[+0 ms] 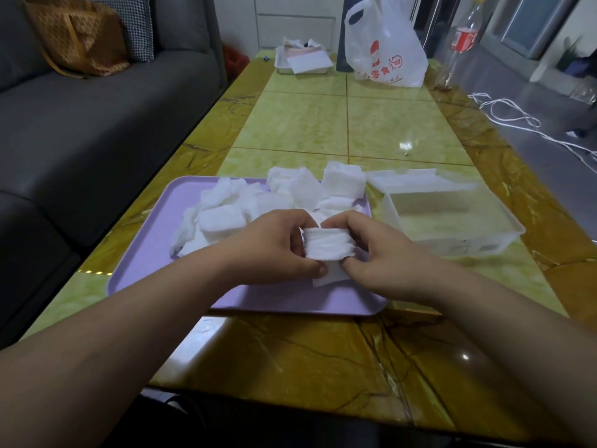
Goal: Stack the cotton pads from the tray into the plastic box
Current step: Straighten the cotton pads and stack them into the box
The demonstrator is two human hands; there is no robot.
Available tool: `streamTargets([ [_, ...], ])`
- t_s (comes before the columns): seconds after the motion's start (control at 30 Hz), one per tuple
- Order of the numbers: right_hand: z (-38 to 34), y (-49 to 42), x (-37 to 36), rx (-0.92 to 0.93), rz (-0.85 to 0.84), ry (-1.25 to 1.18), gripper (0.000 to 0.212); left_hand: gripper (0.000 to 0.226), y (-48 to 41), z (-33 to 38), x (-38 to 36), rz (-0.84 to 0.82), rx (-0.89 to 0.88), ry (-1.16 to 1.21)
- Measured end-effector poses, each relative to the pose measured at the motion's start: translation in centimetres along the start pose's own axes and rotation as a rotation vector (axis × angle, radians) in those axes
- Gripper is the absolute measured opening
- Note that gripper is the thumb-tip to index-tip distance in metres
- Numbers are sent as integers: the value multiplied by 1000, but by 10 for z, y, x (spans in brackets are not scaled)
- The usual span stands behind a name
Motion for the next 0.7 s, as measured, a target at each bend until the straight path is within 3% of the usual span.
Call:
streamTargets([
  [0.17, -4, -3, -11, -83, 63, -271, 83, 43, -1, 1, -6, -30, 22, 77],
  [0.33, -8, -8, -23, -164, 225, -331, 46, 42, -2, -1, -11, -59, 22, 104],
  [0.53, -12, -9, -28, -206, 247, -482, 48, 41, -8, 1, -18, -21, -27, 51],
  [0.6, -12, -9, -22, -182, 222, -558, 59, 33, -6, 2, -11, 3, -18, 83],
  [0.7, -16, -2, -5, -71, 116, -582, 93, 30, -2, 9, 2, 137, -40, 50],
])
Point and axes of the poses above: each hand's wrist, its own y-axis away from the middle knuckle, its own x-axis out of the back of the hand, z = x × y, the point moved 2 cm from there along -y, towards the middle knuckle, and after that the axes turned 7 degrees about -z, right-handed, at the moved point
